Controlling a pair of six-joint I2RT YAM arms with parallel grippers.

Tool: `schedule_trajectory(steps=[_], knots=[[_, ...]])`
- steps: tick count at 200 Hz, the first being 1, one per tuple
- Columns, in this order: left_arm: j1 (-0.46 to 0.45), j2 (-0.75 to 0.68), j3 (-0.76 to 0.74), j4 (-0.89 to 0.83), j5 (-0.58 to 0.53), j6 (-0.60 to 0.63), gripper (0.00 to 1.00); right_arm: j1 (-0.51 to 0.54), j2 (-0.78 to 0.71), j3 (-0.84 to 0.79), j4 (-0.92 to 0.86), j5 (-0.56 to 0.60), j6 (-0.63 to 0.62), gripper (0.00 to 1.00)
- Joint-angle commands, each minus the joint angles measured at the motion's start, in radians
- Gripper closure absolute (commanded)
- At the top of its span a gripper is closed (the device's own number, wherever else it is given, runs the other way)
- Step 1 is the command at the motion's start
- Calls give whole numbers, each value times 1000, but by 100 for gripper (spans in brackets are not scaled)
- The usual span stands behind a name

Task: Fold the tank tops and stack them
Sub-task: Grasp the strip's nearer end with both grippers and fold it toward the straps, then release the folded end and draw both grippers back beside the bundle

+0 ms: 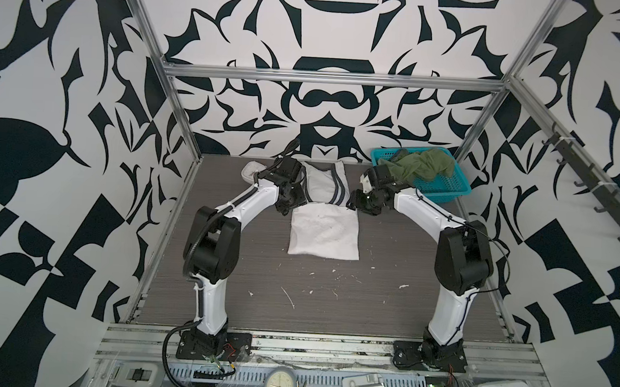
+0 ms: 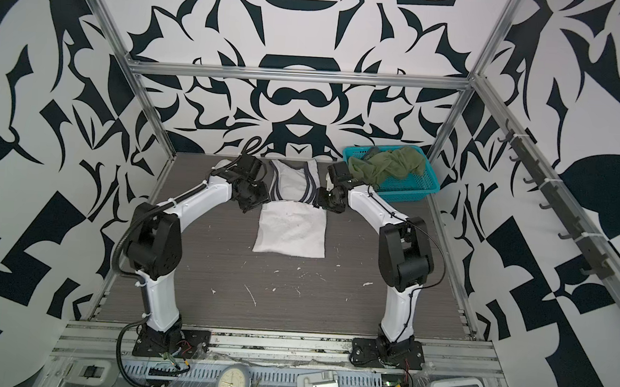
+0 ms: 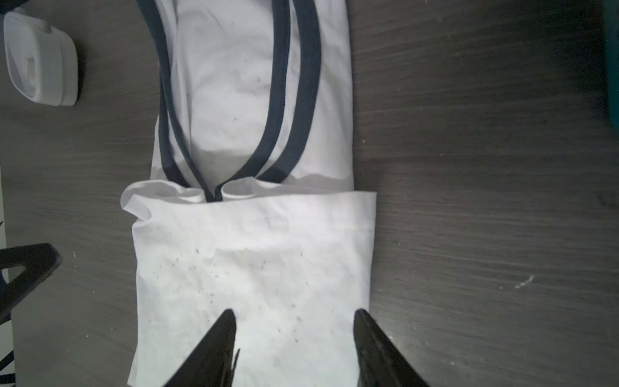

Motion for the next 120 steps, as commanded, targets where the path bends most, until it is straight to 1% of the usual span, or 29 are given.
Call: schedule_trajectory(steps=[1, 41, 85, 96, 109, 120], knots=[[-11, 8, -47, 58, 38, 12, 47, 39, -4, -18, 13, -1, -21, 44], [-10, 150, 34, 104, 86, 23, 49, 46, 87, 3, 48, -19, -11, 48], [0, 292, 133, 58, 25, 44, 49, 35, 154, 52, 20, 26, -39, 46], [3, 312, 151, 23, -4, 37, 49, 25, 166, 66, 6, 35, -46, 45], [5, 314, 170, -9, -2, 49, 48, 13, 164, 86, -32, 46, -73, 44], [-1, 286, 163, -14, -6, 55, 44, 4, 135, 84, -49, 57, -86, 41]])
